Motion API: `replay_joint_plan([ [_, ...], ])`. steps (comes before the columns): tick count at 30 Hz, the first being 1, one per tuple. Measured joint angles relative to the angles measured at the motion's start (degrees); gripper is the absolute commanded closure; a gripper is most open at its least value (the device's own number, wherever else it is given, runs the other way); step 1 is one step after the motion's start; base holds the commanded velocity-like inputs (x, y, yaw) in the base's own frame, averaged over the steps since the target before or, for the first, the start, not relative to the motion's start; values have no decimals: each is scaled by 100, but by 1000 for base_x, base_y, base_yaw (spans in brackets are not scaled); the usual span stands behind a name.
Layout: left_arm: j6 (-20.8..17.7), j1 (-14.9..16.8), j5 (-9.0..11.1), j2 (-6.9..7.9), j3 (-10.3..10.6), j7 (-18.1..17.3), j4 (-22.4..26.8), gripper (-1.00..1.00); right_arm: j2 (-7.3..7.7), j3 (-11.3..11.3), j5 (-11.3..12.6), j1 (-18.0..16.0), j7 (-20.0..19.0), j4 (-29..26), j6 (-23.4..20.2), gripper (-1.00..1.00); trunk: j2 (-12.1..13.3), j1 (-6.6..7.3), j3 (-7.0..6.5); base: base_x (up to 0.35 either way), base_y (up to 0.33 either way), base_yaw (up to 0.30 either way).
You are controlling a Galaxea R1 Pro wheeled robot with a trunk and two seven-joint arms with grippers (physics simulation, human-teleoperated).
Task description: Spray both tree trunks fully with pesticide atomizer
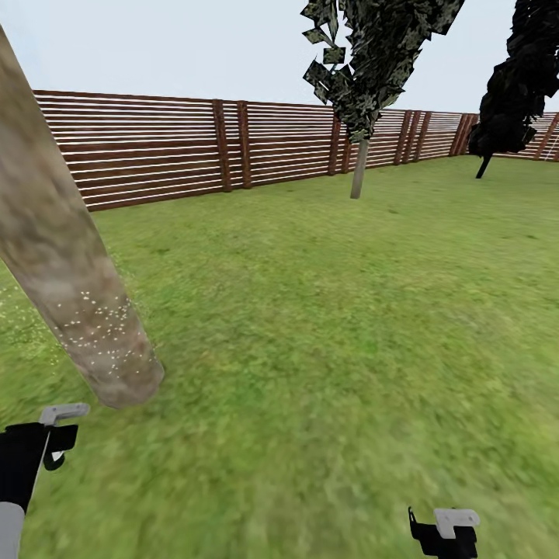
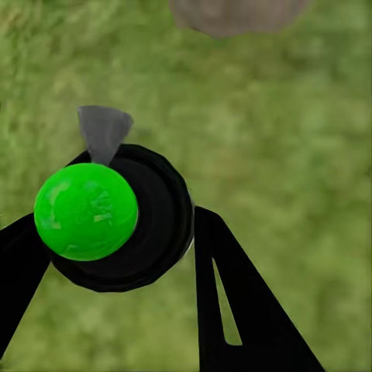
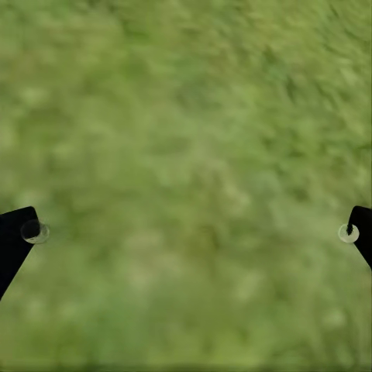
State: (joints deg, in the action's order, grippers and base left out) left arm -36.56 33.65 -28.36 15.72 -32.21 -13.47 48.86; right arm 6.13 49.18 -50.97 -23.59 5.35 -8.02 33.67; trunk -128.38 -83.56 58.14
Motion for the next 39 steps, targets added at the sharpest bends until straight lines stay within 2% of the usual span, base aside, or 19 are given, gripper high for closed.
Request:
replay_joint_plan([
  [9, 66, -47, 18, 13, 5, -17, -81, 100, 0, -8, -8, 0, -1, 0, 0, -100, 0, -4, 0, -223, 0, 0],
  [14, 1171, -49, 52, -300, 53, -148, -285, 100, -8, -13, -9, 0, 9, 7, 0, -100, 0, -4, 0, -336, 0, 0],
  [15, 1294, -49, 28, -318, 63, -211, -341, 100, -8, -15, -9, 0, 9, 8, 0, -100, 0, -4, 0, -337, 0, 0],
  [17, 1798, -47, 1, -317, 219, -746, -549, 100, -13, -10, -7, 0, 9, 8, 0, -100, 0, -4, 0, -337, 0, 0],
  [20, 2384, -46, -86, -274, 588, -1851, -701, 100, -48, -4, -11, -3, -4, -14, 0, -100, 0, -4, 0, -337, 0, 0],
  [22, 2820, -45, -371, -235, 987, -2503, -866, 100, -71, -51, -28, -3, -53, -221, -3, -100, 0, -4, 0, -337, 0, 0],
  [23, 3063, -43, -568, -225, 1157, -2796, -986, 100, -89, -249, -75, -19, -174, -354, -11, -100, 0, -4, 0, -333, 0, 0],
  [24, 3305, -43, -929, -220, 1433, -3314, -1104, 100, -103, -852, -217, -143, -665, -452, -32, -100, 1, -4, 0, -329, 0, 0],
  [25, 3416, -40, -1190, -217, 1600, -3709, -1145, 100, -118, -1265, -311, -301, -1117, -487, -43, -100, 0, -4, 0, -253, 0, 0],
  [26, 3492, -39, -1416, -220, 1702, -4061, -1161, 100, -128, -1586, -319, -465, -1656, -511, -81, -100, 0, -3, -1, -129, 0, 0],
  [27, 3544, -34, -1561, -224, 1755, -4296, -1169, 100, -141, -1767, -329, -595, -2086, -553, -138, -100, 0, -1, -1, -66, 0, 0],
  [29, 3588, -31, -1675, -235, 1814, -4479, -1174, 100, -256, -1903, -337, -733, -2705, -754, -227, -100, 0, 0, 0, -32, 0, 0],
  [30, 3595, -30, -1724, -229, 1935, -4521, -1175, 100, -337, -1935, -330, -765, -3125, -956, -282, -100, 0, 0, -1, -9, 0, 0],
  [31, 3598, -30, -1816, -221, 2196, -4548, -1178, 100, -428, -1955, -319, -785, -3745, -1234, -369, -100, 0, 0, 0, -6, 0, 0],
  [33, 3596, -29, -1876, -220, 2372, -4562, -1182, 100, -479, -1964, -316, -795, -4211, -1482, -444, -100, 0, 0, 0, -2, 0, 0],
  [36, 3580, -26, -1905, -269, 2462, -4588, -1183, 100, -517, -1974, -316, -799, -4457, -1635, -500, -100, 0, 0, 0, 0, 0, 0],
  [37, 3571, -23, -1937, -295, 2485, -4601, -1184, 100, -544, -2026, -319, -799, -4479, -1638, -504, -100, 0, 0, 0, 0, 0, 0],
  [38, 3559, -21, -2013, -322, 2622, -4634, -1185, 100, -577, -2188, -321, -799, -4491, -1637, -502, -100, 0, 0, 0, 0, 0, 0],
  [39, 3540, -21, -2093, -373, 2849, -4681, -1181, 100, -610, -2441, -321, -799, -4494, -1629, -499, 100, 0, 0, 0, 0, 0, 0],
])
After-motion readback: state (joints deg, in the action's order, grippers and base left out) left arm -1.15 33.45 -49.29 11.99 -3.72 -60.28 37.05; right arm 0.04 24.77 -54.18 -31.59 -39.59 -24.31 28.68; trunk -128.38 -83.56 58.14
